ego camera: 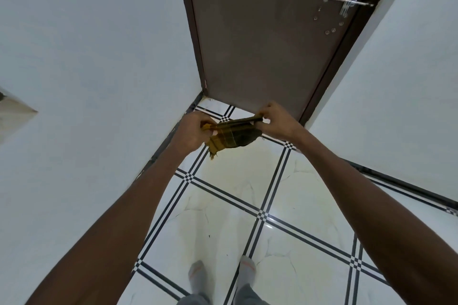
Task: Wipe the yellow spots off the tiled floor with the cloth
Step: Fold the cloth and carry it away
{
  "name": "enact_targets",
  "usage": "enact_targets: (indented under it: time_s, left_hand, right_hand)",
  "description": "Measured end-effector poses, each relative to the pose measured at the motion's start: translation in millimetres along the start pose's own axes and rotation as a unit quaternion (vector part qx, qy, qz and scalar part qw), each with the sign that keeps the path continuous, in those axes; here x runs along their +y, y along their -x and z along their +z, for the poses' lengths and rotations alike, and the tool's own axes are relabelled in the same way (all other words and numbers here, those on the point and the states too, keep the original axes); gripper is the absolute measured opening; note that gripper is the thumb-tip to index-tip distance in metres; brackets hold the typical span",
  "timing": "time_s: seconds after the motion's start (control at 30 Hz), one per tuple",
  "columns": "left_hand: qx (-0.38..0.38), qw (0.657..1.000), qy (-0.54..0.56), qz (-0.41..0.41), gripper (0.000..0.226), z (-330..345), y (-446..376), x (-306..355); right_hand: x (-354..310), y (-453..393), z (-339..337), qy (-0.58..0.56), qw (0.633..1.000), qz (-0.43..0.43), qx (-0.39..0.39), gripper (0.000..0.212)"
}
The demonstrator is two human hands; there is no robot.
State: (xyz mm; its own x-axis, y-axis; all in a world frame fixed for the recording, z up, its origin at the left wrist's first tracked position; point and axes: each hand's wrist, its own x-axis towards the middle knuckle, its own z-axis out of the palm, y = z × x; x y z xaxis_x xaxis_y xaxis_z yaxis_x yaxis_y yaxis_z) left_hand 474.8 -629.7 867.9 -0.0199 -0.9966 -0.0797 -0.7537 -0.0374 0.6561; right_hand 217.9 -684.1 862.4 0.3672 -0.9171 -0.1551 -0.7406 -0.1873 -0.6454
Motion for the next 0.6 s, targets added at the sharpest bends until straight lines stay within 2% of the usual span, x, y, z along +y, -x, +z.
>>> enact_targets:
  time_s: [0.03,0.1,0.17,0.23,0.33,0.47,0.53,0.6]
  left_hand:
    - [0.006,1.0,0.03,-0.003,0.025,-4,0,-2]
    - [0.003,0.99,0.137,-0.016,0.032,-11,-1,-8]
    - [0.002,0.975,0.221,-0.04,0.041,-14,-2,-8]
    - [-0.019,0.965,0.255,-0.057,0.049,-10,-3,-6]
    - [-0.061,0.951,0.29,-0.089,0.04,4,1,-1]
    - [-0.077,0.957,0.241,-0.143,0.047,26,2,-9]
    - [-0.07,0.941,0.275,-0.187,0.054,30,-1,-17]
    - [-0.061,0.925,0.303,-0.222,0.061,28,-6,-21]
  right_hand:
    - [0,5,-3,-0.108,0.994,0.021,-0.012,0.025]
    - [-2,17,-7,-0.331,0.941,0.06,-0.034,0.027]
    - [-1,21,-4,-0.429,0.899,0.076,-0.044,0.026]
    - [0,18,5,-0.45,0.887,0.087,-0.056,0.026]
    - [-1,15,24,-0.423,0.893,0.139,-0.061,0.03]
    - [4,10,35,-0.379,0.896,0.225,-0.06,0.036]
    - [9,8,34,-0.37,0.898,0.228,-0.069,0.043]
    - [13,8,29,-0.385,0.896,0.209,-0.076,0.059]
